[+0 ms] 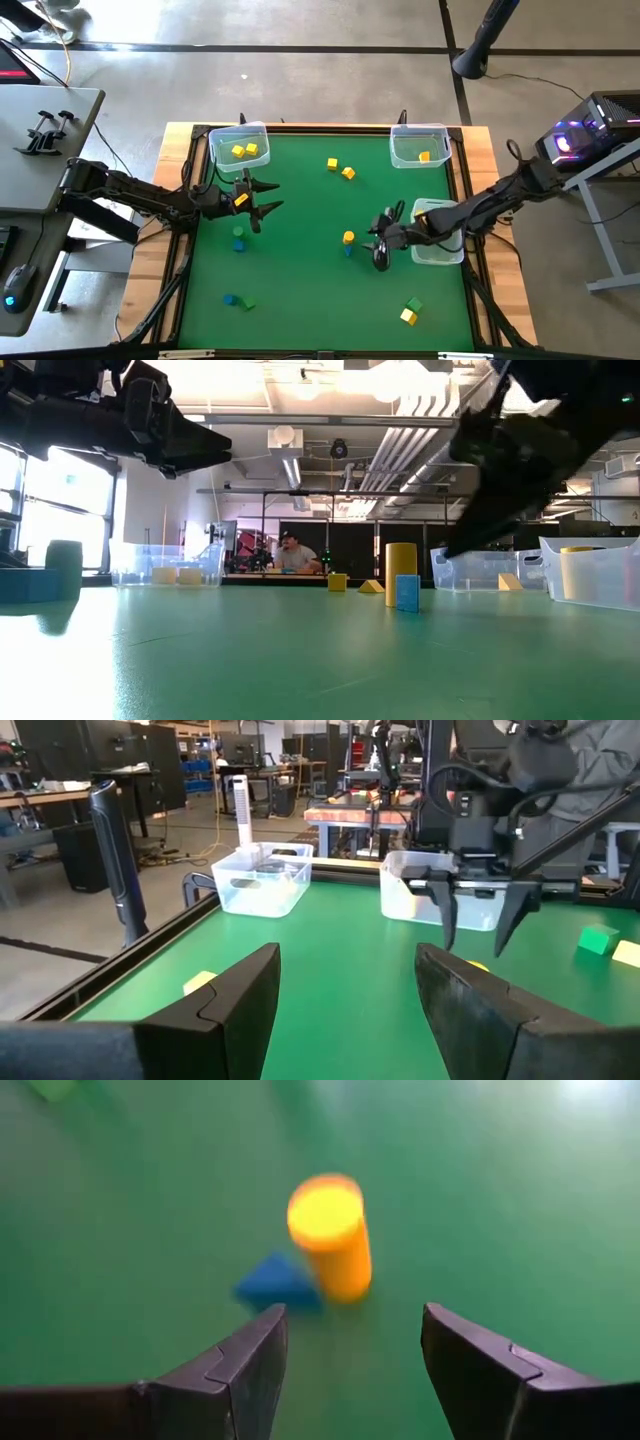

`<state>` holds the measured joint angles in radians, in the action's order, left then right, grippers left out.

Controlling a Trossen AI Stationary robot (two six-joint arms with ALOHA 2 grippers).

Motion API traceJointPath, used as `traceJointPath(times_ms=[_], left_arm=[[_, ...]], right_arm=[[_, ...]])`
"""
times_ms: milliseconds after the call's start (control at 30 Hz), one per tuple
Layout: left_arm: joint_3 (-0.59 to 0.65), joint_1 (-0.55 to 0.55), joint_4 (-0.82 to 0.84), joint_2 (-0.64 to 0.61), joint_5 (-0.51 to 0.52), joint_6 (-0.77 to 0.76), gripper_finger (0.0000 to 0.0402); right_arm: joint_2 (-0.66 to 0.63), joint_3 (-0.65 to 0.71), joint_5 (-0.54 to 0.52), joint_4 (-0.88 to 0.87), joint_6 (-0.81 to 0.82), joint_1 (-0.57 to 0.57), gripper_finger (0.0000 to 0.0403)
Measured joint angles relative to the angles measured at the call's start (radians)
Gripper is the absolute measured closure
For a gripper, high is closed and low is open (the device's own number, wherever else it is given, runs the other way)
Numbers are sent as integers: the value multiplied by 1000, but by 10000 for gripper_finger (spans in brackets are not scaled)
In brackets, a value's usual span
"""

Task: Sort blocks by size
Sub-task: Put the blue triangular block into the top right transparent bin

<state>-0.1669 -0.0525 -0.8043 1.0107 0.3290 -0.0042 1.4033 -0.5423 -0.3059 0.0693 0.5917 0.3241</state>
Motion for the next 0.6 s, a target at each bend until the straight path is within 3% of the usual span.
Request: traceJointPath(times_ms=[133, 333, 433, 600], left_arm=[[0, 0, 0, 0, 0, -3, 184], [0, 0, -1, 0, 0, -2, 184], [0, 0, -1, 0, 0, -3, 184], [0, 0, -1, 0, -1, -2, 184]], right_arm=[[26, 0, -57, 23, 89, 101, 182], [164, 0, -241, 249, 81, 218, 182], [252, -26, -327, 305, 75, 237, 182], [360, -90, -349, 286, 92, 236, 182]])
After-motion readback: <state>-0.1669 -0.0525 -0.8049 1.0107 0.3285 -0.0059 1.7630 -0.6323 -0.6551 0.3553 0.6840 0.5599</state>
